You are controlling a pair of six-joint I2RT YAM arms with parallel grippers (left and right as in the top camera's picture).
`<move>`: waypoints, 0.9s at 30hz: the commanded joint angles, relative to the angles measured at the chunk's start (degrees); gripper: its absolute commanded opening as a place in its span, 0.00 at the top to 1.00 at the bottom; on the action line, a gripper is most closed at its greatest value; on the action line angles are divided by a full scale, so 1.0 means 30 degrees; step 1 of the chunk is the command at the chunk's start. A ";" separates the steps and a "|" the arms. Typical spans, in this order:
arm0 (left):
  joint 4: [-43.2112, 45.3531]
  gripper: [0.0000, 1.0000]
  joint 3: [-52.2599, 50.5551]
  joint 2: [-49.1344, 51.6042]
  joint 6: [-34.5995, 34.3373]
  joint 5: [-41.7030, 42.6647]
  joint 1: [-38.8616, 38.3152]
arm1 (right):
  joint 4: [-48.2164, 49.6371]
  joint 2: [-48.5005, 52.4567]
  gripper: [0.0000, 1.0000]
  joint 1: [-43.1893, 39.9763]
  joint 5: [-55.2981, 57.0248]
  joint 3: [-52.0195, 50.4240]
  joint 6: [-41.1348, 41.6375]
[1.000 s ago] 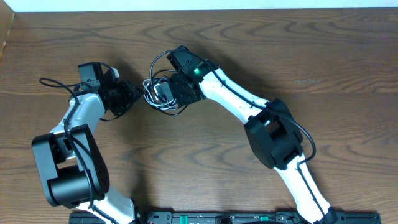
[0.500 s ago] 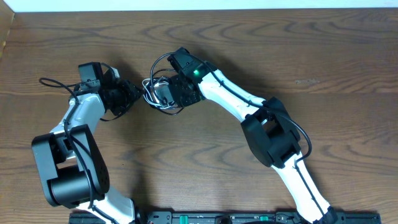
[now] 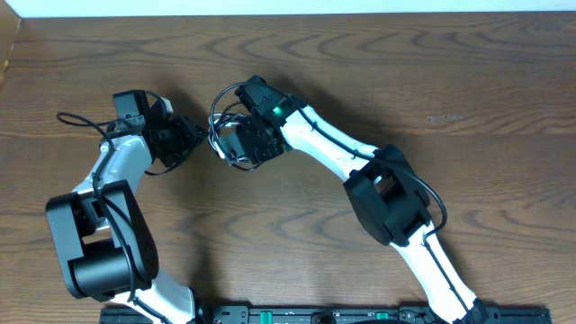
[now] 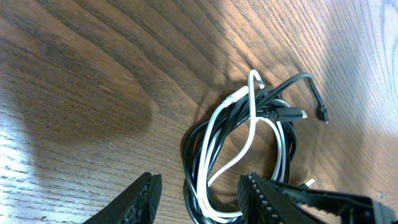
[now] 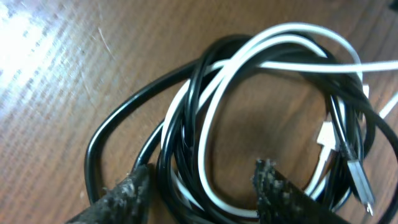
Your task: Untangle cables
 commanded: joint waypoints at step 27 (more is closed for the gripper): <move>-0.0707 0.48 0.0124 -0.0291 -0.0277 -0.0743 0.1049 | -0.3038 0.1326 0.78 0.0138 -0.3228 -0.0211 0.7541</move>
